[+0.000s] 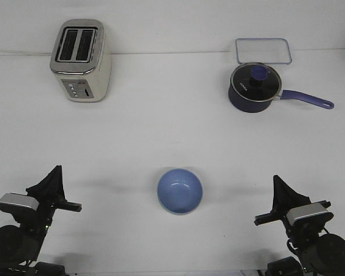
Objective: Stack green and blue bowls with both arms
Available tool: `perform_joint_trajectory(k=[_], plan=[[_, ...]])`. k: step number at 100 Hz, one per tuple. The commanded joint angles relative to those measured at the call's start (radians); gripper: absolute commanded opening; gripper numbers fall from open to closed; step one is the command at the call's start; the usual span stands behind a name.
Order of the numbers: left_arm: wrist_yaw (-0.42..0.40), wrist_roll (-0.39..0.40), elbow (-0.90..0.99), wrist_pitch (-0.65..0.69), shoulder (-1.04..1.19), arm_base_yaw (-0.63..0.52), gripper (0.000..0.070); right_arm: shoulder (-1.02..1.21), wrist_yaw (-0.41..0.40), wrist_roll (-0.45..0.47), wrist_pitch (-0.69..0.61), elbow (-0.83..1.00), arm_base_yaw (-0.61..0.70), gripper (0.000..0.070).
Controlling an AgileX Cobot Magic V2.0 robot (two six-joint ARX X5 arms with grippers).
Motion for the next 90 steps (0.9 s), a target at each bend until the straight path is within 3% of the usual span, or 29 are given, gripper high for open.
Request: perform_joint_trajectory(k=[1, 25, 36, 52, 73, 90], plan=[[0.000, 0.000, 0.009, 0.010, 0.003, 0.001, 0.0015, 0.001, 0.003, -0.002, 0.014, 0.006, 0.002, 0.0000], [0.002, 0.059, -0.021, 0.017, -0.018, 0.023, 0.0015, 0.001, 0.003, -0.001, 0.014, 0.006, 0.002, 0.0000], [0.062, 0.057, -0.140, 0.111, -0.074, 0.053, 0.0015, 0.001, 0.003, -0.002, 0.014, 0.006, 0.002, 0.0000], [0.111, -0.002, -0.333, 0.232, -0.170, 0.083, 0.0015, 0.001, 0.003, -0.002, 0.014, 0.006, 0.002, 0.0000], [0.117, -0.052, -0.453, 0.247, -0.267, 0.097, 0.0014, 0.001, 0.003, -0.002, 0.014, 0.006, 0.002, 0.0000], [0.169, -0.056, -0.474, 0.250, -0.267, 0.139, 0.0014, 0.001, 0.003, -0.002, 0.014, 0.006, 0.002, 0.0000]])
